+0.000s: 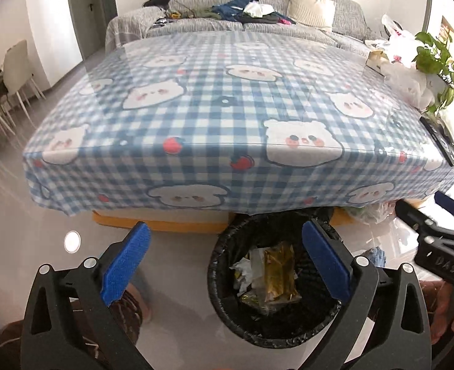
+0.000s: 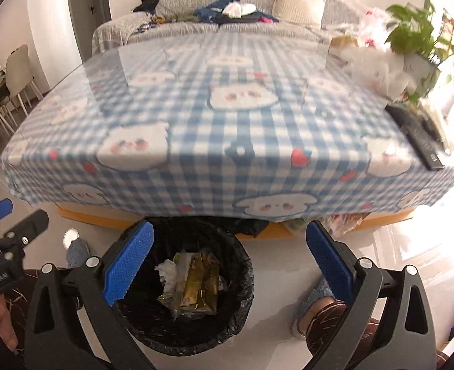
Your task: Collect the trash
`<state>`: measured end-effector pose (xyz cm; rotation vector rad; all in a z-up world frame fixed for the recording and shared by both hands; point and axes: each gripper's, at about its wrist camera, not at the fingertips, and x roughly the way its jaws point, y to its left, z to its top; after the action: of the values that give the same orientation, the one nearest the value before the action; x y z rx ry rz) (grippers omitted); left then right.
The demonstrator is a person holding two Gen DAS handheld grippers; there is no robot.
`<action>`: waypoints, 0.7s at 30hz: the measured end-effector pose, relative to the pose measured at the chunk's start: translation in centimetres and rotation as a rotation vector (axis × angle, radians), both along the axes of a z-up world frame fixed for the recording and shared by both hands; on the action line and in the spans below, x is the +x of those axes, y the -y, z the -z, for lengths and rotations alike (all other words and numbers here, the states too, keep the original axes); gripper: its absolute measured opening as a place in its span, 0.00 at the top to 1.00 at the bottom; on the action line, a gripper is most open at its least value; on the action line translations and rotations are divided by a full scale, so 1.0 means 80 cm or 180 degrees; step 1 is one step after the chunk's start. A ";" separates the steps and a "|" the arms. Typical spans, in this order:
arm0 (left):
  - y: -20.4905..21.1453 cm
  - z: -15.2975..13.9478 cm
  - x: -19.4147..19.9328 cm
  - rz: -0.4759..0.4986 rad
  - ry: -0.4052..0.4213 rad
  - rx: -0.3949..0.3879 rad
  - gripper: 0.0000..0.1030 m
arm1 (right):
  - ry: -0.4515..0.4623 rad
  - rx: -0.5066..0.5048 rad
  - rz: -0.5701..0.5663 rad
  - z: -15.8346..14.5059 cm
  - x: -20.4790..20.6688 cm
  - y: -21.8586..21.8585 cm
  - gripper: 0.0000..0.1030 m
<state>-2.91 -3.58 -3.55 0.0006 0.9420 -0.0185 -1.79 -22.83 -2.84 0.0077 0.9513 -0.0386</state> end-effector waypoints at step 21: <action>-0.021 -0.026 -0.039 0.0039 0.0008 -0.0057 0.06 | 0.0061 0.0046 -0.0044 -0.033 -0.049 -0.011 0.08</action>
<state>-6.03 -1.87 -1.46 -0.0103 0.9393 -0.0382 -5.69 -21.93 -0.21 0.0148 0.9325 -0.0190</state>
